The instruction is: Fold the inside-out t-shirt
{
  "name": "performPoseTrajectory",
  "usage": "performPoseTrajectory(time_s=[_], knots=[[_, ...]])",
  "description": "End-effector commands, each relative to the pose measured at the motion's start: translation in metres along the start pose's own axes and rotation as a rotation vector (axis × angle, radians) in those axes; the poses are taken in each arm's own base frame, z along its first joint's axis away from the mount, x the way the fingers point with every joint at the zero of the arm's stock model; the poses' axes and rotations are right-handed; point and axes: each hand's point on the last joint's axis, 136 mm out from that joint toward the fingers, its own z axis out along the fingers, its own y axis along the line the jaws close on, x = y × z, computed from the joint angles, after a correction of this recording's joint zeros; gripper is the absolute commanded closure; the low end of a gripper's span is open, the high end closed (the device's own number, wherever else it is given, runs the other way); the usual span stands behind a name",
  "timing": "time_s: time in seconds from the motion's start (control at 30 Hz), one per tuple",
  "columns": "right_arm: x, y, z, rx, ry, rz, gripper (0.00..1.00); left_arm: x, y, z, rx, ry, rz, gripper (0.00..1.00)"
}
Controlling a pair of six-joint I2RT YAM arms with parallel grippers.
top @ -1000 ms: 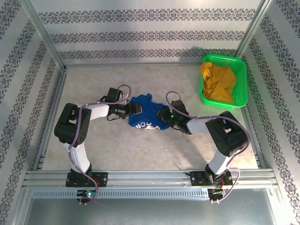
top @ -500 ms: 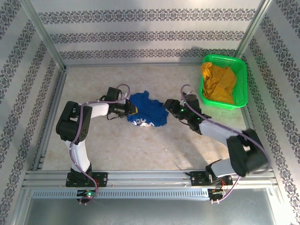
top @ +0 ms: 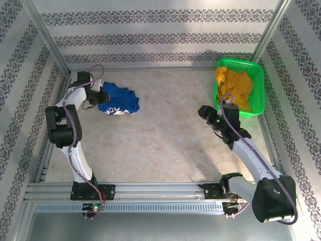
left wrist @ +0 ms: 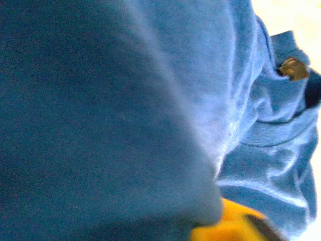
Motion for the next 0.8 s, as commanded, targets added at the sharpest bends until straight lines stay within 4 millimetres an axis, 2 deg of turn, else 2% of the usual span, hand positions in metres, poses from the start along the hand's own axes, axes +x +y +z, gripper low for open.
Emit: performPoseTrajectory(time_s=[0.0,0.07,0.13,0.17,0.2,0.27,0.3,0.37,0.47,0.57,0.77], knots=[[0.006,-0.019,-0.006,0.078,0.019,-0.063,0.28,0.010,0.008,-0.003,-0.048,0.083,0.086,0.39],[0.004,-0.023,-0.009,0.103,0.011,-0.083,0.24,-0.003,0.015,-0.013,-0.078,0.043,0.080,0.26],[0.001,-0.026,-0.011,0.124,0.006,-0.106,0.19,-0.018,0.019,-0.029,-0.089,-0.015,0.053,0.19],[-0.001,-0.026,-0.013,0.128,0.002,-0.121,0.18,-0.026,0.021,-0.040,-0.100,-0.058,0.039,0.13],[-0.002,-0.027,-0.014,0.135,-0.002,-0.138,0.13,-0.033,0.023,-0.053,-0.115,-0.105,0.027,0.00],[-0.006,-0.027,-0.016,0.143,-0.021,-0.170,0.08,-0.042,0.021,-0.074,-0.123,-0.189,0.001,0.00],[-0.009,-0.027,-0.018,0.150,-0.036,-0.191,0.02,-0.046,0.016,-0.089,-0.120,-0.240,-0.013,0.00],[-0.015,-0.029,-0.022,0.173,-0.069,-0.221,0.02,-0.045,0.007,-0.107,-0.106,-0.324,-0.049,0.00],[-0.030,-0.038,-0.028,0.245,-0.147,-0.270,0.02,-0.035,0.001,-0.130,-0.097,-0.484,-0.128,0.00],[-0.047,-0.051,-0.030,0.330,-0.249,-0.349,0.01,-0.018,0.001,-0.140,-0.117,-0.631,-0.151,0.00],[-0.070,-0.069,-0.026,0.425,-0.412,-0.570,0.02,0.030,0.002,-0.123,-0.217,-0.772,0.015,0.00]])
